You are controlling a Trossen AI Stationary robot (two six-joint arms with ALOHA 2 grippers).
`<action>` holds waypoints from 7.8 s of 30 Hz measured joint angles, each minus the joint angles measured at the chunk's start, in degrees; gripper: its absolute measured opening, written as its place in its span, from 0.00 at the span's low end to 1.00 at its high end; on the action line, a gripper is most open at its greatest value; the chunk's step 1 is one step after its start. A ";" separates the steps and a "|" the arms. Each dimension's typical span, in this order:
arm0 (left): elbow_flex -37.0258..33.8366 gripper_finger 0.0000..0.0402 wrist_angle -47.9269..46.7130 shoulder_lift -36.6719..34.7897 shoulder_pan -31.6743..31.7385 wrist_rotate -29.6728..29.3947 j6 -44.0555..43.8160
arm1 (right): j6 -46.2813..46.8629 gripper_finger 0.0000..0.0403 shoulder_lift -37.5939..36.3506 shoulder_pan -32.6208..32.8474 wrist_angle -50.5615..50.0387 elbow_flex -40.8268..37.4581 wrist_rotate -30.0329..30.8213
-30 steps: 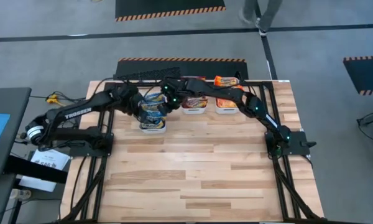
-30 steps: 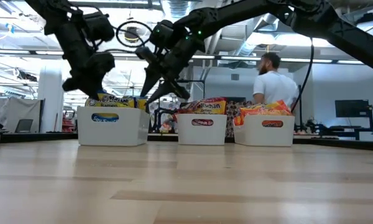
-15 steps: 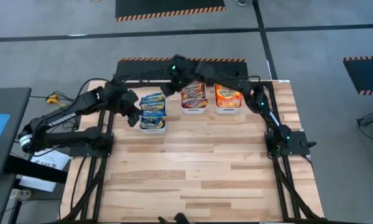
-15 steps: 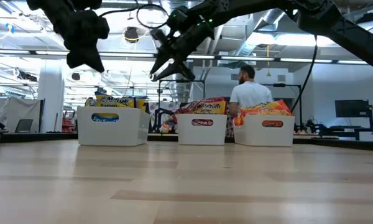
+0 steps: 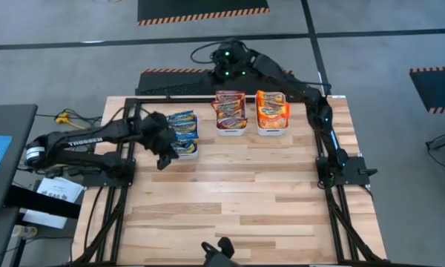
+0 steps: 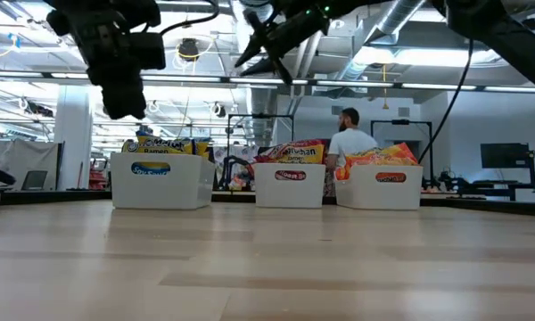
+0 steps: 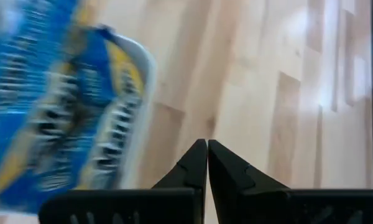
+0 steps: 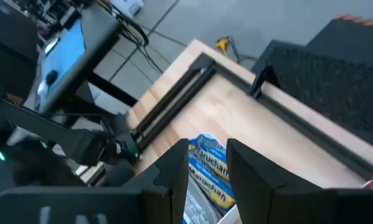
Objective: Sort Maruchan noodles
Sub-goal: Adjust the left white bin, then return to Home Position
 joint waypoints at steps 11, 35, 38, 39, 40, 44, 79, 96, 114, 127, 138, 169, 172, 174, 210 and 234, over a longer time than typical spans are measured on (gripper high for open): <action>-8.91 0.00 10.58 0.39 -6.32 -2.31 -6.41 | 0.15 0.33 -1.44 1.61 -0.21 0.00 0.15; -12.01 0.00 20.26 6.12 7.07 -10.42 -2.08 | -0.24 0.33 -1.44 3.83 -0.19 0.00 0.13; -12.01 0.00 22.33 9.87 8.46 -10.40 -1.37 | -0.48 0.33 -1.44 3.82 -0.19 0.00 0.11; -12.01 0.00 22.36 10.87 9.04 -10.42 -0.80 | -0.48 0.33 -1.44 3.82 -0.20 0.00 0.11; -12.01 0.00 22.63 12.02 9.53 -10.46 -0.20 | -0.48 0.33 -1.44 3.82 -0.20 0.00 0.11; -12.01 0.00 24.32 14.77 11.61 -10.62 0.54 | -0.55 0.33 -1.44 3.82 -0.23 0.00 0.02; -11.92 0.00 37.09 6.60 13.13 4.45 -8.48 | -0.01 0.33 -2.98 5.67 -1.42 0.00 -13.99; -11.90 0.00 26.86 -31.55 8.01 6.13 -8.94 | -12.17 0.33 -18.90 16.69 -38.03 -0.09 10.74; -19.86 0.00 28.38 -39.62 -4.36 0.67 -8.16 | -20.28 0.33 -44.90 25.03 -25.65 -19.11 33.85; -32.75 0.00 44.82 -45.12 -14.43 -2.66 -12.28 | -19.04 0.33 -77.83 25.35 11.73 -68.34 29.89; -32.82 0.00 34.27 -49.71 -17.84 -11.42 -10.91 | -19.59 0.33 -96.01 25.35 25.25 -94.61 27.98; -32.80 0.00 29.99 -53.36 -18.14 -21.13 -21.03 | -16.24 0.33 -124.19 24.72 26.07 -128.83 28.19; -32.80 0.00 29.39 -53.38 -18.17 -22.23 -19.40 | -15.26 0.33 -124.26 24.71 27.84 -129.39 28.19; -32.81 0.00 28.79 -53.38 -18.27 -22.09 -16.53 | -15.41 0.33 -124.22 24.72 27.94 -129.39 28.19; -40.45 0.00 37.46 -52.90 -19.04 -25.42 -8.45 | -15.37 0.33 -124.03 24.43 27.70 -129.41 28.17; -40.62 0.00 37.46 -52.90 -19.04 -25.36 -5.03 | -15.36 0.33 -124.03 24.43 27.70 -129.44 28.17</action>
